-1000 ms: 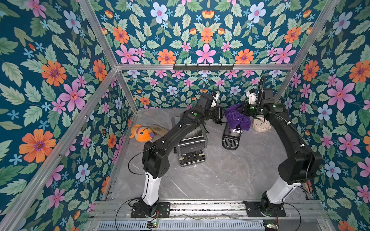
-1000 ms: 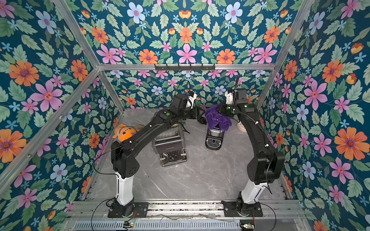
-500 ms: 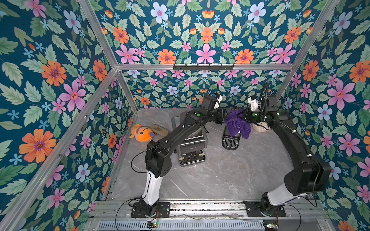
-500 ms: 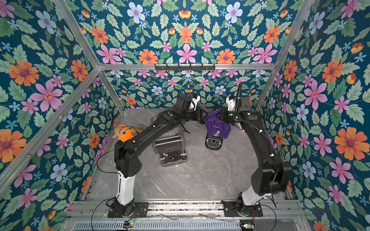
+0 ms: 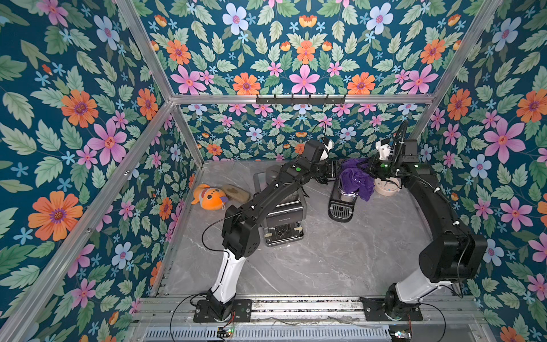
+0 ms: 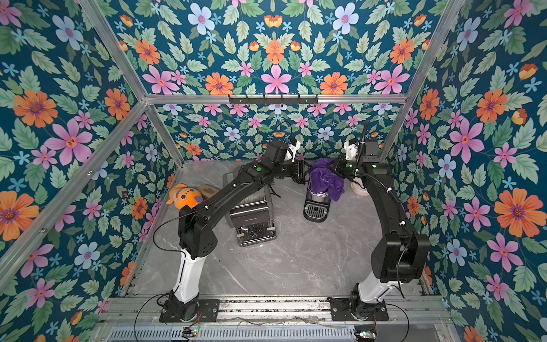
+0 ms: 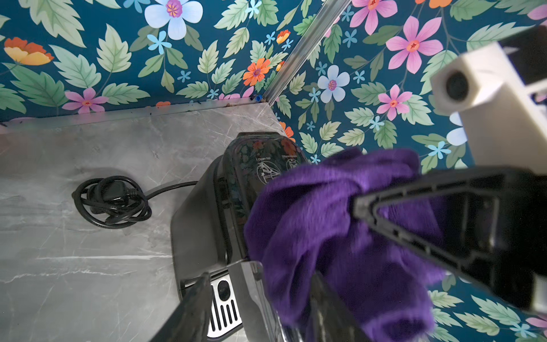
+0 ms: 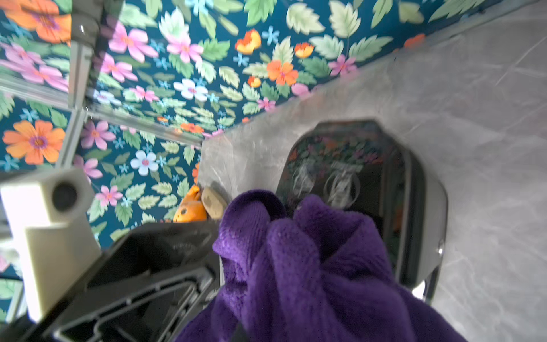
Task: Wipe the surface of a coffee machine
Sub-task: Wipe the dirt from the surface of the coffee machine.
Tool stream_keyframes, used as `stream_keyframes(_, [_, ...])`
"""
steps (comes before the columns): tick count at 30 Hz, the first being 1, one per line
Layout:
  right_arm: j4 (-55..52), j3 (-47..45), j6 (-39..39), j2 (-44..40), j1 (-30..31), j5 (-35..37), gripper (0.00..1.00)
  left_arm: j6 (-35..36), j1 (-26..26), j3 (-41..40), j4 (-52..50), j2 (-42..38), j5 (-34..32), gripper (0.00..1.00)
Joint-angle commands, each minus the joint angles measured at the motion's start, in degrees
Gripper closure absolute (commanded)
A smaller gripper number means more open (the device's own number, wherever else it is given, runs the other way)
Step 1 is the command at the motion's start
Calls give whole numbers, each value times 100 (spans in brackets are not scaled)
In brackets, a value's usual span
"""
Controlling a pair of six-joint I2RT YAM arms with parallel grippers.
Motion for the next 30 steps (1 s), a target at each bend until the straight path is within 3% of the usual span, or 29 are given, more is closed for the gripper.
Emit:
stream_keyframes(1, [292,180,132,338,-132,-96,100,65,7,79,-44,62,47,46])
stream_keyframes(5, [452,7,195,521,-223,-176,100,41,-12,110,-37,167,76,46])
stream_keyframes(20, [2752,-2383,1302,190,-760,-827,100,-103,-78,127,93,474,77,46])
stream_keyframes(30, [3403,-2885,1523,486,-822,-1115,100,-147,-150,31,70,468,15,46])
